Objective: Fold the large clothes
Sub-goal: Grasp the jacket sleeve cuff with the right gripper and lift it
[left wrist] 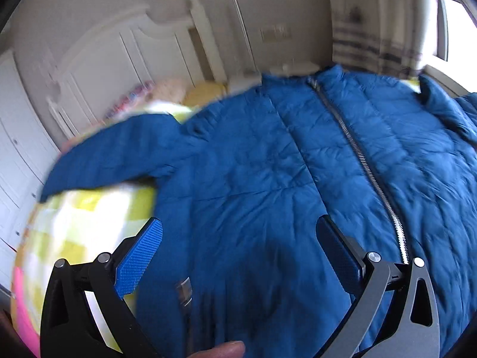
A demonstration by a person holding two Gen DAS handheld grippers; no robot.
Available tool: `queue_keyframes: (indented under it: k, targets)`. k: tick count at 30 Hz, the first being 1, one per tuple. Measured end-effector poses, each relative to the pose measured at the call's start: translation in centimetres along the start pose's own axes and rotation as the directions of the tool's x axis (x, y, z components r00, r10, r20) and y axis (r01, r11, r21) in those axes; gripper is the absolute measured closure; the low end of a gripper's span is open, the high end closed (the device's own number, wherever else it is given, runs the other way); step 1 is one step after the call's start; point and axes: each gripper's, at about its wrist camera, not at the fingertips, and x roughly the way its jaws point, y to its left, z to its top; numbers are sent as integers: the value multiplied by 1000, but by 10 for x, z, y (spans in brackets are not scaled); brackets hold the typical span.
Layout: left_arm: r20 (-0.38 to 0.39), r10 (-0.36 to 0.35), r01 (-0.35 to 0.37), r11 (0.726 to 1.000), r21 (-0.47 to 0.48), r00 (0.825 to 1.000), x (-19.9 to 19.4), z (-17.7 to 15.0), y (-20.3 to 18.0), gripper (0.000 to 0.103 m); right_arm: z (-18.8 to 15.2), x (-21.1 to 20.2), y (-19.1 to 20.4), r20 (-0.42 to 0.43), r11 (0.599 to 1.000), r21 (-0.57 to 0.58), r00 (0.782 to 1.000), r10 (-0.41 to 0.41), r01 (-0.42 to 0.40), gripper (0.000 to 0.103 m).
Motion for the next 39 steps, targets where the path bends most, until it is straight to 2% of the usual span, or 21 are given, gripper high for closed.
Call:
queue_keyframes:
  k: [3,7,8,9,10,12,15,17,19,20,22,24,26,27,28,29,31,33,35,37,39]
  targets:
    - [-98,-86,81,995,-54,991,37,-7,4,4,35,29,-18,52,994,80,996,-77,73,10]
    - [-102,-188,172,974,-148,977,47,-13,17,4,71,58,-42,101,970,189,980,-174,153,13]
    - [-104,-191,174,973,-152,976,48,-13,17,4,75,61,-47,109,961,218,974,-198,171,22]
    - [-107,-185,168,974,-154,977,49,-13,16,4,78,63,-50,117,951,248,969,-218,184,37]
    - [-110,-176,158,976,-152,978,49,-12,14,4,81,63,-54,138,944,284,967,-215,169,62]
    - [-115,-165,147,978,-145,980,50,-12,12,4,85,55,-51,219,955,278,962,-165,101,92]
    - [-112,-165,148,979,-143,980,50,-12,12,4,89,25,1,374,990,100,918,-132,102,95]
    - [-110,-171,154,977,-147,979,50,-11,14,4,86,10,52,409,996,-62,912,-33,64,95]
    - [-106,-175,158,976,-150,979,50,-12,15,4,78,3,110,397,970,-244,914,81,20,95]
    - [-101,-184,167,974,-156,978,50,-12,16,4,66,4,149,358,931,-365,923,141,0,95]
    - [-95,-197,179,970,-166,976,48,-13,18,4,41,12,205,259,854,-517,939,226,-63,93]
    - [-88,-209,191,965,-177,974,47,-13,21,4,0,36,259,61,737,-653,958,281,-174,91]
    - [-83,-216,198,963,-185,973,47,-14,22,4,-45,71,294,-135,641,-729,969,208,-239,83]
    - [-82,-217,199,962,-185,973,47,-14,22,4,-67,92,301,-224,606,-751,964,141,-263,71]
    - [-82,-215,197,963,-184,973,47,-14,22,4,-82,107,299,-249,595,-760,962,108,-263,68]
    - [-82,-213,196,963,-183,973,47,-13,22,4,-84,101,293,-200,596,-762,967,156,-254,65]
    - [-80,-212,195,964,-181,974,47,-13,21,4,-79,99,279,-250,621,-728,956,156,-292,55]
    - [-80,-215,198,963,-184,973,47,-13,22,4,-65,90,258,-363,672,-626,910,198,-396,41]
    - [-77,-217,200,962,-185,973,46,-14,22,4,-57,65,230,-413,703,-540,874,257,-462,40]
    - [-74,-218,201,962,-186,973,44,-14,22,4,-52,33,198,-377,686,-539,868,323,-490,41]
    - [-78,-210,194,964,-180,975,44,-14,21,4,-41,10,171,-290,717,-509,879,378,-476,41]
